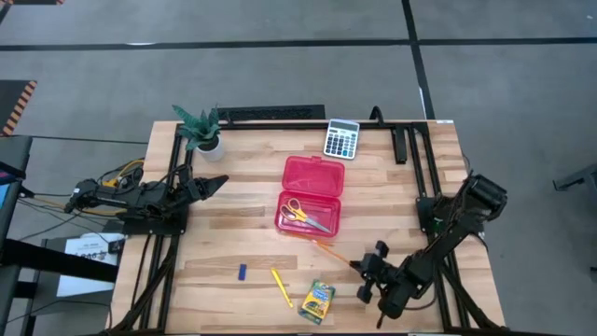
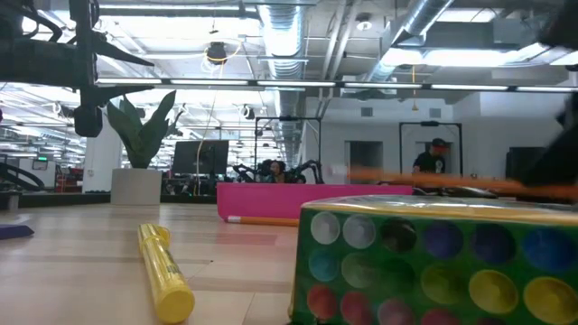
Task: Pack school essentials
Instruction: Put the right yellow pencil into the red supply box
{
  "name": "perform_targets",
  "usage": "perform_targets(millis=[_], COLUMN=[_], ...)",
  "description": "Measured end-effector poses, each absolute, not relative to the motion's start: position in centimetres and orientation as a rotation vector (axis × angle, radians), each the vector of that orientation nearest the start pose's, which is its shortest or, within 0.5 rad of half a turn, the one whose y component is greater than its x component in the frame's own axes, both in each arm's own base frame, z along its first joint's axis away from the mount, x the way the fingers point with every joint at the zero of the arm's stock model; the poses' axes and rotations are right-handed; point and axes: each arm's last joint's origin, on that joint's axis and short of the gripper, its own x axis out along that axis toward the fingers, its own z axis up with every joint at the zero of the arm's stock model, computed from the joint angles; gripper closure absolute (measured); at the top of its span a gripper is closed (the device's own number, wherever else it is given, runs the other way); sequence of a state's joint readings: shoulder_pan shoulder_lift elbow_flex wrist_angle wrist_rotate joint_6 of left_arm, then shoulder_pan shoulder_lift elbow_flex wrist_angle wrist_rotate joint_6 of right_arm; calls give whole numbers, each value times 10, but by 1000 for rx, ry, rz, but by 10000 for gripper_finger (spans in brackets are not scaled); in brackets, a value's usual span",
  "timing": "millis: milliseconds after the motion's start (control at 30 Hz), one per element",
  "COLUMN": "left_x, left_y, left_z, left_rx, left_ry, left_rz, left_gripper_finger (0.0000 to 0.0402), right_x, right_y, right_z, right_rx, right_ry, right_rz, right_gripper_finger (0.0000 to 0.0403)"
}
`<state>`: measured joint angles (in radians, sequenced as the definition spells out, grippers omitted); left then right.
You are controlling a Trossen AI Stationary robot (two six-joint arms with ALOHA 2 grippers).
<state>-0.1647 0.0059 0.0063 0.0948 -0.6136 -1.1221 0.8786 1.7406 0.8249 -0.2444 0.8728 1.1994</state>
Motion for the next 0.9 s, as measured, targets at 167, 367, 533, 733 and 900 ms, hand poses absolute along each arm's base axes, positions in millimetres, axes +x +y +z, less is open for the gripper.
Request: perform_targets(millis=[167,367,533,733,900], left_x=[93,93,93,93,93], left_y=[1,2,2,2,2], left_z=[174,174,174,174,174], left_rx=[-1120,-1119,-1119,-1119,-1108], left_ry=[-328,-334,-336,-338,-337], left_rz=[354,365,366,371,374], left_gripper_finger=[264,264,264,264,264], right_x=[212,228,246,265,278], right_y=[205,176,144,107,85], right_z=[151,173,187,192,193], right_rx=[186,36,-39,-56,-39], right_ry=[566,570,587,663,701], right_rz=[-367,-389,-434,-426,-369], right_gripper_finger=[389,390,382,382,386])
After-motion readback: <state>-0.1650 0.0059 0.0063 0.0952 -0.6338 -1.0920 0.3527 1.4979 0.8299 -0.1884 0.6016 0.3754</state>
